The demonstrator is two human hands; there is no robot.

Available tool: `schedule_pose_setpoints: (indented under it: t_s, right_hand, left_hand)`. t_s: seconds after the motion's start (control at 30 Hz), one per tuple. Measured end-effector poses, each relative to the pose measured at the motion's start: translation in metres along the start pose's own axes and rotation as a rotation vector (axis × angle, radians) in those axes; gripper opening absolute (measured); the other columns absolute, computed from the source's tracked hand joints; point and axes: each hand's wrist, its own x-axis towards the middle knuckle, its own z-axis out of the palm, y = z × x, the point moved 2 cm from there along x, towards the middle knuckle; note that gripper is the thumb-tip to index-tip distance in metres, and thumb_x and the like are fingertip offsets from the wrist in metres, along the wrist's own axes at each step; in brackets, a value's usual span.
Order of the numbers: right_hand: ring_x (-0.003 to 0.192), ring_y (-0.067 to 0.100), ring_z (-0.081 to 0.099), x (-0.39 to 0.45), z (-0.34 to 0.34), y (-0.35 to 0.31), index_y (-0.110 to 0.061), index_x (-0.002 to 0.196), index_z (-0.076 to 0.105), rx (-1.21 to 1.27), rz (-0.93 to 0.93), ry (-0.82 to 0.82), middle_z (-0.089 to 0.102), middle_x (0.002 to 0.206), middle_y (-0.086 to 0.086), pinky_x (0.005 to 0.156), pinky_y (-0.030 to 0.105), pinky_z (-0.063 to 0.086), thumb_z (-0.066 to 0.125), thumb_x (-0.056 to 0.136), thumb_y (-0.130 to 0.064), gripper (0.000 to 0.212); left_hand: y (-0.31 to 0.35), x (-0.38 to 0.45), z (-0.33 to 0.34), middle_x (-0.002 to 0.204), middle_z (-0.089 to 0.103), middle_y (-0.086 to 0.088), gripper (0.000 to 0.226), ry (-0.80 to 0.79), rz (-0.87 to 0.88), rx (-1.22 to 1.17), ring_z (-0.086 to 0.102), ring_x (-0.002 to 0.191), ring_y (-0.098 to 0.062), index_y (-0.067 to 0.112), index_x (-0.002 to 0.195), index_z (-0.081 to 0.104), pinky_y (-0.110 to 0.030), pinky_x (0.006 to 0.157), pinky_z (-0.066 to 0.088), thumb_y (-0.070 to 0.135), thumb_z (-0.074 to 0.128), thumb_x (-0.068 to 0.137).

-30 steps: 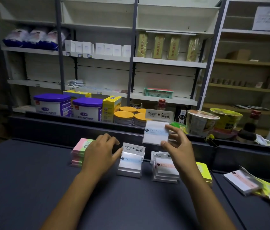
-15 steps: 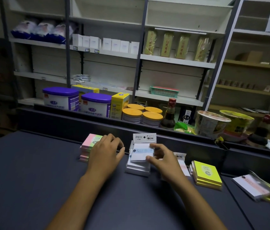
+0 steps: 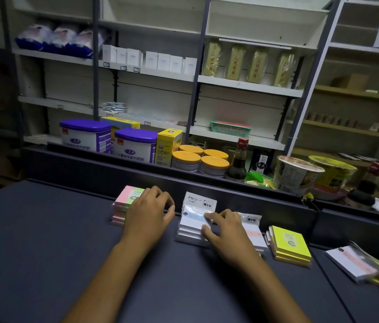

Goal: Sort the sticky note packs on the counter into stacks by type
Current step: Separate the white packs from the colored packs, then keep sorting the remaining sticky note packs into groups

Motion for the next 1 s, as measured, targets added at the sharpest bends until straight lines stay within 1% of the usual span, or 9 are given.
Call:
schedule_pose_setpoints:
  t_s: [0.1,0.27,0.4,0.53,0.6,0.67,0.73,0.87,1.0]
  right_hand:
    - [0.116,0.011,0.038,-0.003,0.000,-0.002,-0.030,0.137,0.052,-0.017,-0.039,0.019,0.044,0.112,-0.007,0.095,0.024,0.035,0.049,0.098,-0.047,0.043]
    - [0.116,0.011,0.044,-0.007,-0.014,0.000,-0.027,0.129,0.054,0.002,-0.055,0.087,0.048,0.116,-0.008,0.098,0.028,0.040,0.057,0.095,-0.042,0.038]
    - [0.113,0.013,0.047,-0.016,-0.033,0.009,-0.028,0.121,0.053,-0.149,-0.042,0.138,0.048,0.116,-0.009,0.089,0.029,0.042,0.059,0.092,-0.040,0.032]
    - [0.114,0.018,0.048,-0.033,-0.053,0.013,-0.026,0.120,0.049,-0.304,0.023,0.112,0.050,0.118,-0.005,0.089,0.036,0.046,0.057,0.091,-0.041,0.034]
    - [0.114,0.018,0.048,-0.044,-0.064,0.016,-0.024,0.122,0.048,-0.336,0.071,0.077,0.050,0.119,-0.004,0.086,0.034,0.046,0.057,0.091,-0.041,0.037]
    - [0.114,0.019,0.048,-0.055,-0.078,0.020,-0.023,0.122,0.049,-0.367,0.117,0.054,0.051,0.119,-0.003,0.084,0.032,0.044,0.059,0.089,-0.042,0.039]
    - [0.113,0.020,0.049,-0.069,-0.093,0.024,-0.022,0.120,0.050,-0.383,0.163,0.051,0.053,0.117,-0.002,0.081,0.031,0.040,0.061,0.089,-0.044,0.039]
    - [0.117,0.020,0.050,-0.106,-0.122,0.030,-0.020,0.122,0.052,-0.376,0.248,0.072,0.055,0.122,0.000,0.090,0.035,0.046,0.061,0.090,-0.048,0.044]
    - [0.117,0.019,0.051,-0.151,-0.153,0.039,-0.021,0.121,0.052,-0.421,0.313,0.080,0.054,0.122,0.000,0.091,0.035,0.047,0.060,0.091,-0.052,0.044]
  left_hand:
    - [0.001,0.000,0.001,0.097,0.056,0.009,0.008,-0.012,0.008,-0.012,0.053,0.092,-0.010,0.028,0.095,0.064,-0.025,0.074,0.047,0.034,0.060,0.091]
    - [0.006,0.001,0.005,0.098,0.055,0.011,0.011,-0.031,0.041,-0.043,0.053,0.092,-0.009,0.029,0.098,0.062,-0.023,0.072,0.044,0.037,0.059,0.091]
    - [0.012,0.001,0.009,0.097,0.057,0.011,0.013,-0.031,0.075,-0.074,0.054,0.090,-0.010,0.029,0.100,0.062,-0.023,0.068,0.042,0.037,0.059,0.090]
    - [0.023,-0.005,0.009,0.095,0.059,0.013,0.014,-0.041,0.106,-0.136,0.056,0.090,-0.008,0.030,0.101,0.062,-0.023,0.069,0.040,0.037,0.061,0.089]
    - [0.032,-0.007,0.008,0.097,0.059,0.014,0.015,-0.071,0.119,-0.179,0.057,0.093,-0.008,0.030,0.103,0.062,-0.023,0.069,0.039,0.037,0.061,0.089]
    - [0.045,-0.008,0.007,0.101,0.059,0.012,0.017,-0.107,0.154,-0.218,0.057,0.098,-0.011,0.029,0.104,0.062,-0.025,0.069,0.043,0.037,0.061,0.089]
    - [0.059,-0.009,0.003,0.104,0.060,0.010,0.020,-0.148,0.190,-0.228,0.056,0.103,-0.013,0.028,0.106,0.062,-0.028,0.074,0.047,0.039,0.060,0.090]
    - [0.089,-0.016,-0.007,0.109,0.060,0.008,0.025,-0.254,0.240,-0.226,0.056,0.108,-0.015,0.029,0.109,0.060,-0.033,0.080,0.050,0.045,0.058,0.090]
    - [0.130,-0.026,-0.019,0.108,0.059,0.009,0.025,-0.287,0.308,-0.268,0.056,0.106,-0.014,0.030,0.110,0.059,-0.035,0.080,0.052,0.045,0.057,0.091]
